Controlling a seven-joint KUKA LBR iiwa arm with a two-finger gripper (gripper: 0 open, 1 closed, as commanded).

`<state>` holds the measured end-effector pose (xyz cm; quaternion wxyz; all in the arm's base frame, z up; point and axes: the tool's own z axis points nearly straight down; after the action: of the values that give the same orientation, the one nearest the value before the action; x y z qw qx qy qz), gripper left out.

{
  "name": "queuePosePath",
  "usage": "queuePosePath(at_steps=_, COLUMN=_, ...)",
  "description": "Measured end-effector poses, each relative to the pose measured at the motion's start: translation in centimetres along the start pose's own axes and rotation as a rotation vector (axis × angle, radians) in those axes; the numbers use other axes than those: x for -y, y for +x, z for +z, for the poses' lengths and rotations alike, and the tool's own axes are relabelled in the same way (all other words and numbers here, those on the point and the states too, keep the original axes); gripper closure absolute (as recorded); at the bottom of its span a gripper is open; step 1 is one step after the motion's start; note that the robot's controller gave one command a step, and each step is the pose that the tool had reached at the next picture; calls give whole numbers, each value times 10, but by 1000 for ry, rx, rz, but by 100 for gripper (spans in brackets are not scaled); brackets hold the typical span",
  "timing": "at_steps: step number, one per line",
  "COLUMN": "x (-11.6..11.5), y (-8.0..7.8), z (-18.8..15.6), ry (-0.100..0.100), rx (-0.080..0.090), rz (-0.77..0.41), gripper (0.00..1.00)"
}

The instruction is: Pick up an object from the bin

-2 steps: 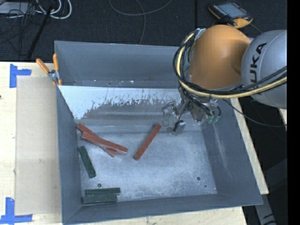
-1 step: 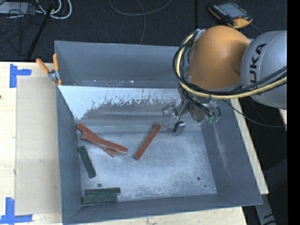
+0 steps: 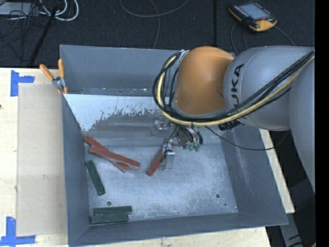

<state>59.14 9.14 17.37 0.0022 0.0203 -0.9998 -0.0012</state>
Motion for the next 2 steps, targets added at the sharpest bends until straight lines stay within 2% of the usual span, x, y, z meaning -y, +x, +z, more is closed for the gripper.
queuePosePath(at_steps=2, x=1, y=-1, z=1, ry=2, rx=8, rz=1, gripper=0)
